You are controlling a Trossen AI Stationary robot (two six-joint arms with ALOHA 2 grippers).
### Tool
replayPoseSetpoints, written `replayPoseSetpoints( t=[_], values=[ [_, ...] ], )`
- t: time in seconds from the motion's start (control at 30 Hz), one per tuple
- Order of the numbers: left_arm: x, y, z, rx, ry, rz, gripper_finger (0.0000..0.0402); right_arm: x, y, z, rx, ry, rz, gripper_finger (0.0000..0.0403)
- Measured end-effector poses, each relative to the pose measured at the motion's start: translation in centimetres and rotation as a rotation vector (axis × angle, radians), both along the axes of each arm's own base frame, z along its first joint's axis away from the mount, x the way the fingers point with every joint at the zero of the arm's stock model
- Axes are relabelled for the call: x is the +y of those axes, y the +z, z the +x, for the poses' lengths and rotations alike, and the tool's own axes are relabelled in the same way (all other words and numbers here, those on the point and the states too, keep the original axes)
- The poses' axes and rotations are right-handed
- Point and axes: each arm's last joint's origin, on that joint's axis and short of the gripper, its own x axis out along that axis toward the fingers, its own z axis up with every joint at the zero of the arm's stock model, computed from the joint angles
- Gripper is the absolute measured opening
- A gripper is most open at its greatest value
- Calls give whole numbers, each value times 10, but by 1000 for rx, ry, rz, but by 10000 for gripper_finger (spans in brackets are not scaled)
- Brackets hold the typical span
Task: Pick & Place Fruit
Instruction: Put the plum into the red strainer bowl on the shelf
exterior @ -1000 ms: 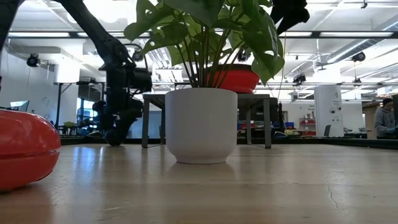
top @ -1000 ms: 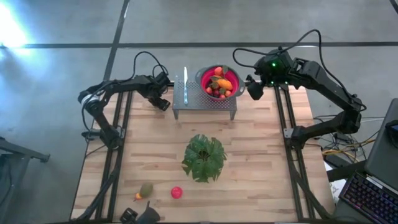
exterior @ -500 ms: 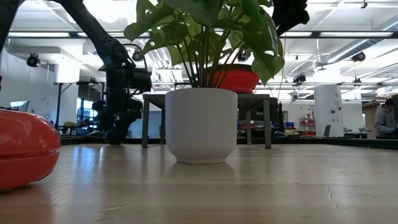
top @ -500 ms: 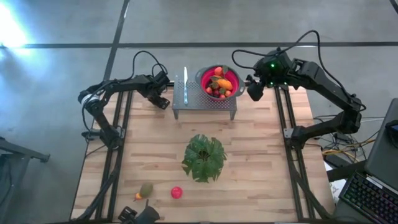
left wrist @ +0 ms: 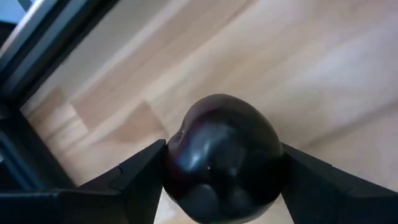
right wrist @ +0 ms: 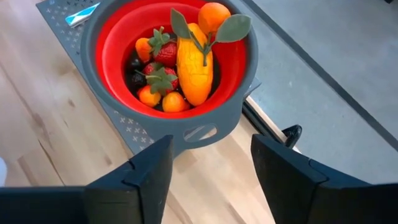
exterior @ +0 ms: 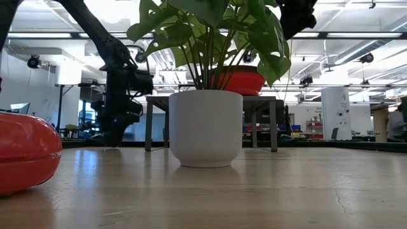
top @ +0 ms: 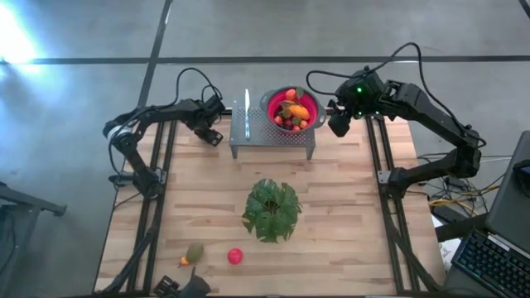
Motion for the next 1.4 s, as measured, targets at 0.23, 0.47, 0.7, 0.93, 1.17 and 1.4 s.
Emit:
replayPoseSetpoints(
  t=[0.23, 0.47, 0.7, 0.93, 1.17, 1.4],
  values=[
    [-15, 30, -14, -3, -15, 5, 274, 0, 0, 0, 3, 6, -4, 201],
    [-43, 86, -34, -227, -19, 86, 274, 0, 0, 1, 2, 15, -13, 211],
    [-76, 129, -49, -529, -95, 127, 274, 8, 1, 6, -6, 68, -24, 232],
    [-102, 147, -39, -867, -297, 78, 274, 32, 2, 25, -61, 217, -70, 261],
    [-123, 139, -17, -1077, -494, 7, 274, 85, -7, 45, -54, 413, -190, 287],
    [-147, 138, 4, -1206, -644, -21, 274, 150, -29, 50, -3, 475, -410, 298]
  ],
)
